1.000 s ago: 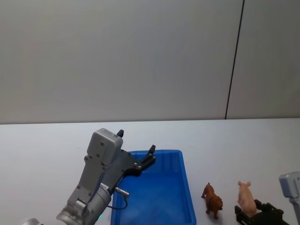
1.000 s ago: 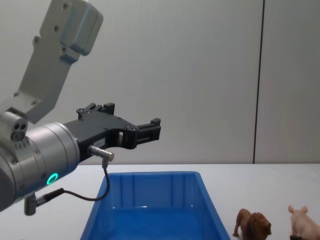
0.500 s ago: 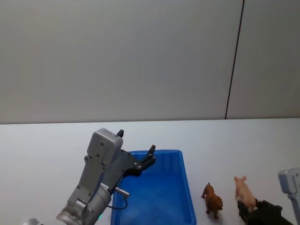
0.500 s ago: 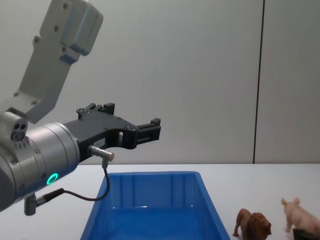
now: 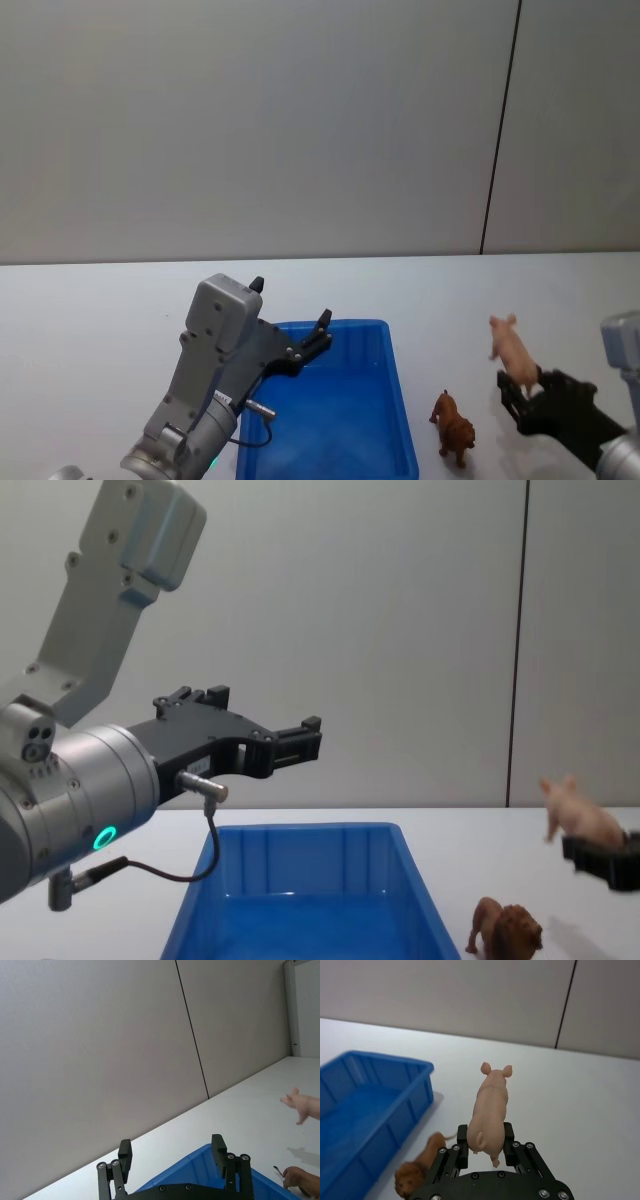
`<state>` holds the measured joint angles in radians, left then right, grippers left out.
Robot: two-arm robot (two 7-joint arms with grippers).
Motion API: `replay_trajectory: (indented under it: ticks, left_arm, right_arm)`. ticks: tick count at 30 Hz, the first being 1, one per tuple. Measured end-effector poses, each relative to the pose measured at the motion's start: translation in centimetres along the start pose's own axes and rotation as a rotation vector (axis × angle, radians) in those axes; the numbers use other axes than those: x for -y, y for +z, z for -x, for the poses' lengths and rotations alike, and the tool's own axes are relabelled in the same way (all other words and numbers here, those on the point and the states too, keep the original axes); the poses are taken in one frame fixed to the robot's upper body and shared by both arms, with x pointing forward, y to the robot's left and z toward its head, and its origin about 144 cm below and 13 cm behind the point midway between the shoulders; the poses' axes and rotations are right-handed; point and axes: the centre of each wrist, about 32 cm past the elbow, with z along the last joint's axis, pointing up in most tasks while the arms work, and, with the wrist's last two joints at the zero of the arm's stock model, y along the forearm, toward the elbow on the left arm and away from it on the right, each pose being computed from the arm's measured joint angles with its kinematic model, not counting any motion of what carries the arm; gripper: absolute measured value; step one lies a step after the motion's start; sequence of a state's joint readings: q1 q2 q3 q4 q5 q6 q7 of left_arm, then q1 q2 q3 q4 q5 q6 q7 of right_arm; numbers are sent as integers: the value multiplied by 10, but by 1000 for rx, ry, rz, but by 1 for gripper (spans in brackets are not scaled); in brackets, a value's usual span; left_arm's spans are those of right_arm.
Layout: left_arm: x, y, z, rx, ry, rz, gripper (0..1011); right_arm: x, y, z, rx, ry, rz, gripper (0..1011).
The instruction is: Pick up the two dolls from the table and place them into the box.
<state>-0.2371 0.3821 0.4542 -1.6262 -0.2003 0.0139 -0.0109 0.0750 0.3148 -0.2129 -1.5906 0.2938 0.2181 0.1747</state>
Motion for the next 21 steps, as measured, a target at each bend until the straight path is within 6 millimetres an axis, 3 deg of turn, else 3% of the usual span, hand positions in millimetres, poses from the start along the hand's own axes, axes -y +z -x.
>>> replay_trajectory:
  ticks: [9, 21]
  left_arm:
    - [0, 0, 0, 0, 0, 0, 1001]
    - [0, 0, 0, 0, 0, 0, 1001]
  right_arm:
    - [-10, 29, 0, 29, 89, -77, 373]
    - [-37, 63, 14, 45, 273, -99, 373]
